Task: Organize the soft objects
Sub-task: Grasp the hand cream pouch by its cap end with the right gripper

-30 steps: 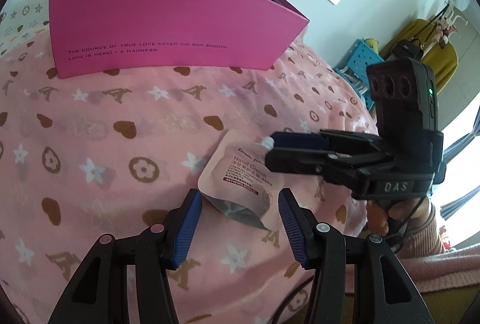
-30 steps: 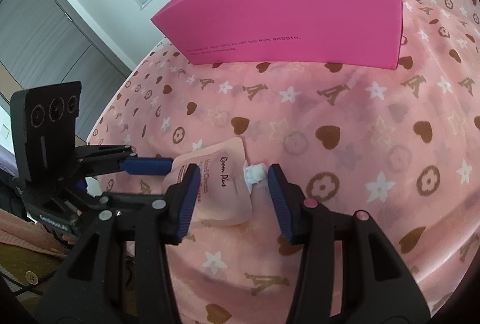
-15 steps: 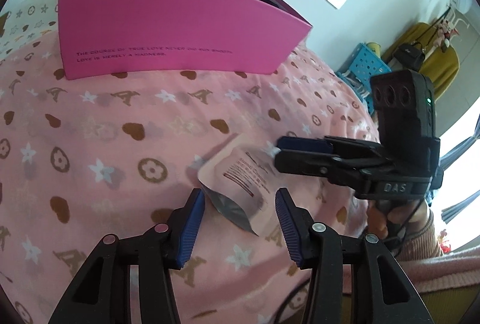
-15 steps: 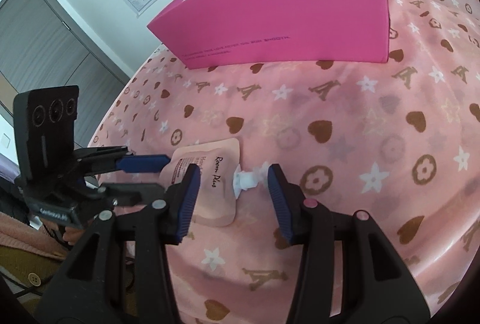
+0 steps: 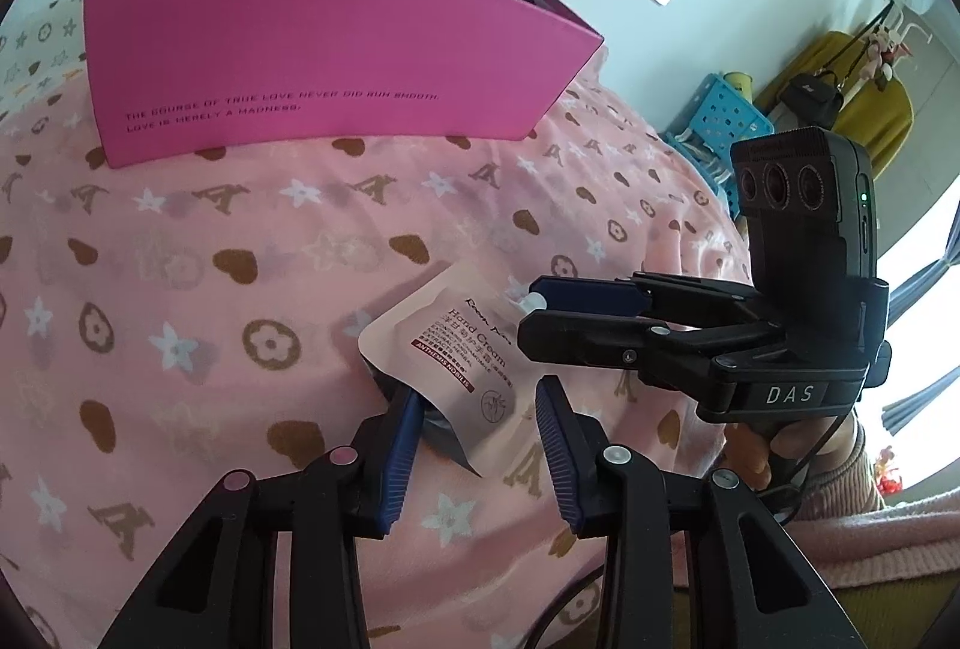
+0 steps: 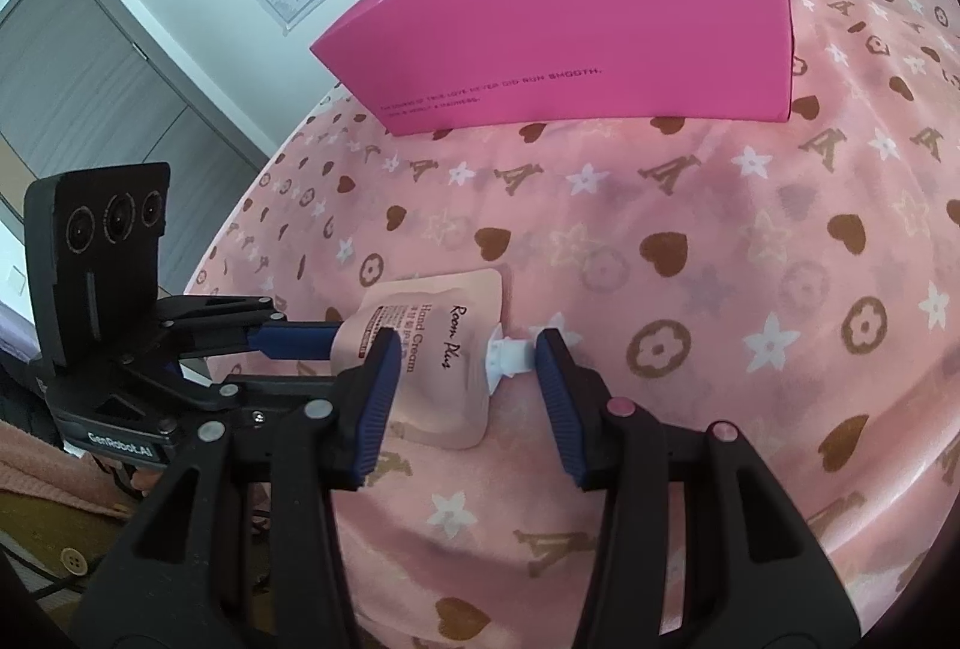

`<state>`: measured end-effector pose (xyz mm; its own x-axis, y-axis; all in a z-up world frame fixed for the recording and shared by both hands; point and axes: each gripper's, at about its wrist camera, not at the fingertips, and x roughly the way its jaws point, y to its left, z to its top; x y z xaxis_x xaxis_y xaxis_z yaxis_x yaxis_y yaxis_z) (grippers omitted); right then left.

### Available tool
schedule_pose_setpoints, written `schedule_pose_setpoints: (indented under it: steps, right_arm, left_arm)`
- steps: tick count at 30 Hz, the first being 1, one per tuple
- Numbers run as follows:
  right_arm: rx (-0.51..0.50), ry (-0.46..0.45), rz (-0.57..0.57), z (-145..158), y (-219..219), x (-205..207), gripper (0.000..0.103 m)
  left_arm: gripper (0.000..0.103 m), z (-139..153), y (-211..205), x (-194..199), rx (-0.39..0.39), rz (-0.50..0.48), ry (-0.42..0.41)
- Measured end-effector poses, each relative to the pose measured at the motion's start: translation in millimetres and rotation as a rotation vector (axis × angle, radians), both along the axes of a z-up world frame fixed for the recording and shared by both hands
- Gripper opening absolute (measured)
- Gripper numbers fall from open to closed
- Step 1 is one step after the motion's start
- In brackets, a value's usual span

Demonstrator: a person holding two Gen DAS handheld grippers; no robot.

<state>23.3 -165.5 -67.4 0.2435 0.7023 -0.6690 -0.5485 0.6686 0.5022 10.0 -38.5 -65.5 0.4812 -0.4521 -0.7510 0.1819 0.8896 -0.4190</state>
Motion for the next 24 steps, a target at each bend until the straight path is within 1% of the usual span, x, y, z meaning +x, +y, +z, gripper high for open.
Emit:
schedule_pose_setpoints:
  steps: [6,10,15,24]
  right_arm:
    - [0.016,-0.014,-0.01,6,-3,0,0.05]
    - [0.025,-0.025,-0.016,11,-3,0,0.05]
    - [0.038,-0.039,-0.026,18,-6,0,0.05]
    - [0.038,-0.068,-0.042,28,-5,1,0.05]
  left_arm:
    - [0.039,10,-1,1,0.017,-0.001,-0.033]
    - [0.039,18,-3,1,0.047,0.0,-0.063]
    - [0.039,29,-4,0,0.064,0.001,-0.1]
    - [0.039,43,-9,-3,0.073,-0.016,-0.147]
